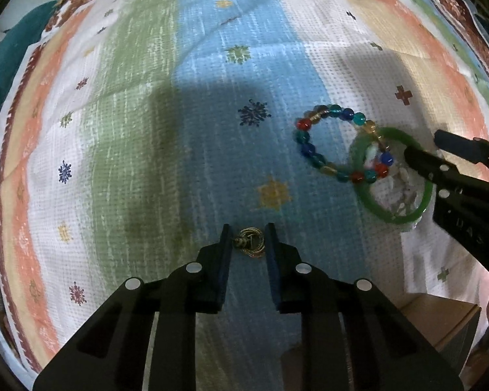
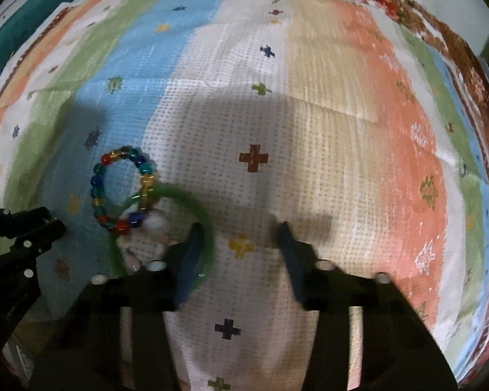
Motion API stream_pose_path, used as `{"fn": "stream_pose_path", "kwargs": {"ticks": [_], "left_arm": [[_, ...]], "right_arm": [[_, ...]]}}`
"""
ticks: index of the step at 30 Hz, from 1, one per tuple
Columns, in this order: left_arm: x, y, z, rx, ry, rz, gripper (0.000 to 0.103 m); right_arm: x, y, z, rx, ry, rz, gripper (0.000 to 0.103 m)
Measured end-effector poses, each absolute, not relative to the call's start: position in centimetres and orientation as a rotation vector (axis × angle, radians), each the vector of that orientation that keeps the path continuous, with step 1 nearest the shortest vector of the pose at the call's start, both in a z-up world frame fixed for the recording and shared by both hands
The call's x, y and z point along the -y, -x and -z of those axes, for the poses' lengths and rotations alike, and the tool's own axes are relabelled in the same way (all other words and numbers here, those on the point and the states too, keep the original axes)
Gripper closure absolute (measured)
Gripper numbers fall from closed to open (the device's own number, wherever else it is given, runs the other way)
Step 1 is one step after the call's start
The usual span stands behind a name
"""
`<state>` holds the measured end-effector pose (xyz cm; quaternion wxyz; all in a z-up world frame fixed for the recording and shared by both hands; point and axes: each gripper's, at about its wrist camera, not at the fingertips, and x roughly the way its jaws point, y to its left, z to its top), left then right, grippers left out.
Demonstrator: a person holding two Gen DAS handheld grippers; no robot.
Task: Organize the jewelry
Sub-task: 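Close left tool on gold ring while right tool grasps green jade bangle rim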
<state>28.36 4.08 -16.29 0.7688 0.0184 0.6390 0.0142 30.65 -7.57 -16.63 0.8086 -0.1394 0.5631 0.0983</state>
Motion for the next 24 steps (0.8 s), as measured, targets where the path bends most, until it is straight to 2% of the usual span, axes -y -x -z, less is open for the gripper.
{"fn": "stream_pose_path", "kwargs": {"ticks": [1, 3, 10, 13, 15, 24], "left_arm": [[-4.0, -28.3, 16.2, -1.386, -0.036, -0.032, 0.084], [-3.8, -28.2, 16.3, -1.383, -0.037, -0.039, 0.084], [-3.8, -27.7, 15.3, -1.364, -0.036, -0.037, 0.087], [-3.5, -27.6, 14.4, -1.346, -0.034, -0.031, 0.092], [-3.2, -27.6, 13.8, -1.340, -0.039, -0.023, 0.103], [-3.8, -27.3, 12.8, -1.317, -0.018, -0.021, 0.103]], "right_arm": [[7.4, -30.6, 16.6, -1.197, 0.315, -0.208, 0.077], [7.1, -30.4, 16.5, -1.193, 0.328, -0.219, 0.095], [7.0, -30.2, 15.9, -1.173, 0.314, -0.257, 0.095], [7.2, -30.1, 15.2, -1.150, 0.317, -0.253, 0.095], [7.3, -30.0, 14.5, -1.127, 0.324, -0.240, 0.095], [7.4, -29.6, 12.4, -1.089, 0.275, -0.260, 0.094]]}}
